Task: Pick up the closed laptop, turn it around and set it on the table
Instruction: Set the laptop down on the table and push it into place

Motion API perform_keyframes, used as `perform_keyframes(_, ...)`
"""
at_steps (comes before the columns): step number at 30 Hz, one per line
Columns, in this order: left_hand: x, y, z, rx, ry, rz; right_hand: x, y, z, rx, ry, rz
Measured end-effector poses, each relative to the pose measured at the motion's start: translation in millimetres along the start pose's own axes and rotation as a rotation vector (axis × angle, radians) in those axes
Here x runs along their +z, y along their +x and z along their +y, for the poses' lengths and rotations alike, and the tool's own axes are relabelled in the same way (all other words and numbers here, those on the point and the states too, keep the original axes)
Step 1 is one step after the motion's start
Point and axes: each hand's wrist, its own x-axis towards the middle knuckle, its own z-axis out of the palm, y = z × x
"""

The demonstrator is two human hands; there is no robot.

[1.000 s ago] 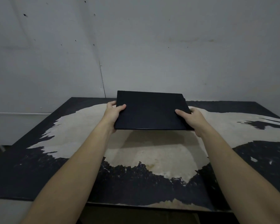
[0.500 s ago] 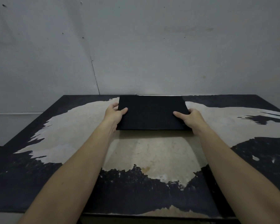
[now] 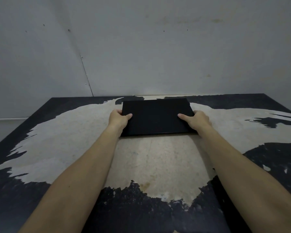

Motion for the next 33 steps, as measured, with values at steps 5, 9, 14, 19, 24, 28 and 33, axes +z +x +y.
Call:
perform_keyframes(5, 5, 4, -5, -0.004, 0.096, 0.024, 0, 0, -2, 0.037, -0.139, 0.077)
perform_keyframes(9, 6, 1, -3, 0.012, 0.215, 0.03, -1, 0, -1, 0.034, -0.18, 0.068)
perform_keyframes(14, 3, -1, -1, 0.013, 0.307, -0.017, 2, -1, -1, 0.023, -0.222, 0.074)
perform_keyframes(19, 0, -11, 7, 0.046, 0.541, -0.031, -1, -15, -6, -0.014, -0.329, 0.115)
perform_keyframes(24, 1, -51, 10, 0.421, 0.737, -0.012, 9, -48, -8, -0.247, -0.384, 0.091)
perform_keyframes(28, 10, -84, 6, 0.694, 0.758, -0.188, 20, -74, -5, -0.324, -0.493, 0.016)
perform_keyframes(33, 9, -101, 1, 0.74, 0.858, -0.336, 23, -90, -2, -0.368, -0.588, -0.059)
